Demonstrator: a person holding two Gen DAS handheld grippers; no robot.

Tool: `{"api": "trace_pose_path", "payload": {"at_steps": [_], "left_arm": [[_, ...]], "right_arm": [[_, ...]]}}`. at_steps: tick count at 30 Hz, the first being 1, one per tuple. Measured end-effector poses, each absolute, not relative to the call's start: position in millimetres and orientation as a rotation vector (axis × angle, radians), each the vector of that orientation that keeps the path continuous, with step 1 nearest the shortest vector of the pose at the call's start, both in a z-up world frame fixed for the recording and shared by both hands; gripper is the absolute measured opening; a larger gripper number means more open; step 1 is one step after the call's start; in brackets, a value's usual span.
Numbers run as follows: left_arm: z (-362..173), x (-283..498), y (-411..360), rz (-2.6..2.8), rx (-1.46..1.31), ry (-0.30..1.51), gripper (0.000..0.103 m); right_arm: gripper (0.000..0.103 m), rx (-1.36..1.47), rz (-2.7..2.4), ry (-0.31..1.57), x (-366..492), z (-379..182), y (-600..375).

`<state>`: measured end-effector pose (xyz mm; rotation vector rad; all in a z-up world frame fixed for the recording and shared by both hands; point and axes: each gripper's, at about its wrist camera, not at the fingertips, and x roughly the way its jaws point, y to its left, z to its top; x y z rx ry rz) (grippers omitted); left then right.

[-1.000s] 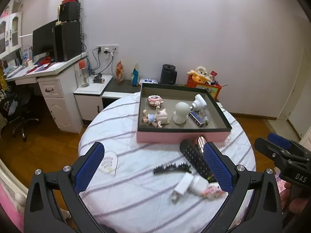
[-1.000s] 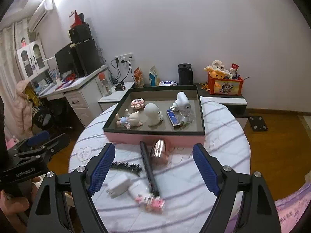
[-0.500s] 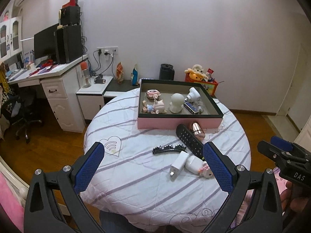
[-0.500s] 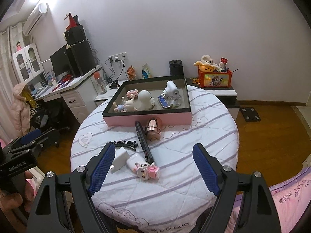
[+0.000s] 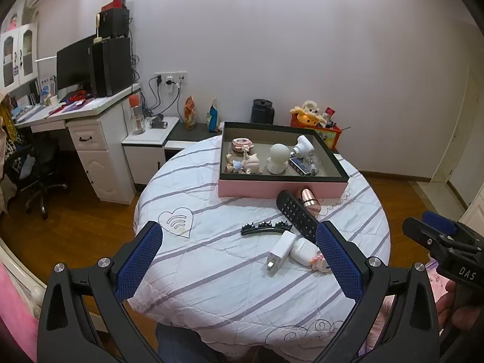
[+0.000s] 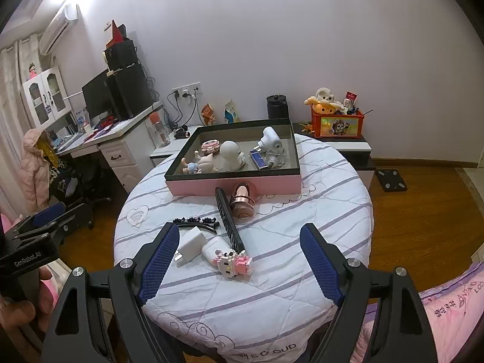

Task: Organize rigid objects
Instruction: 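Withdraw both tools and move them toward the white charger and black remote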

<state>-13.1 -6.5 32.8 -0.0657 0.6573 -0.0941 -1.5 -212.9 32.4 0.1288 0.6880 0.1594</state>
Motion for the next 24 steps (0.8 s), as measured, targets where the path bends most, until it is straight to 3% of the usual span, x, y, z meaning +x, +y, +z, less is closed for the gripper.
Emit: {"api": "trace_pose_path", "payload": {"at_steps": [24], "left_arm": [[-25.2, 12.7, -25.8, -0.131, -0.019, 0.813, 0.103]], "right_arm": [[0.083, 0.140, 0.146, 0.755, 16.2, 9.9, -220.4]]}}
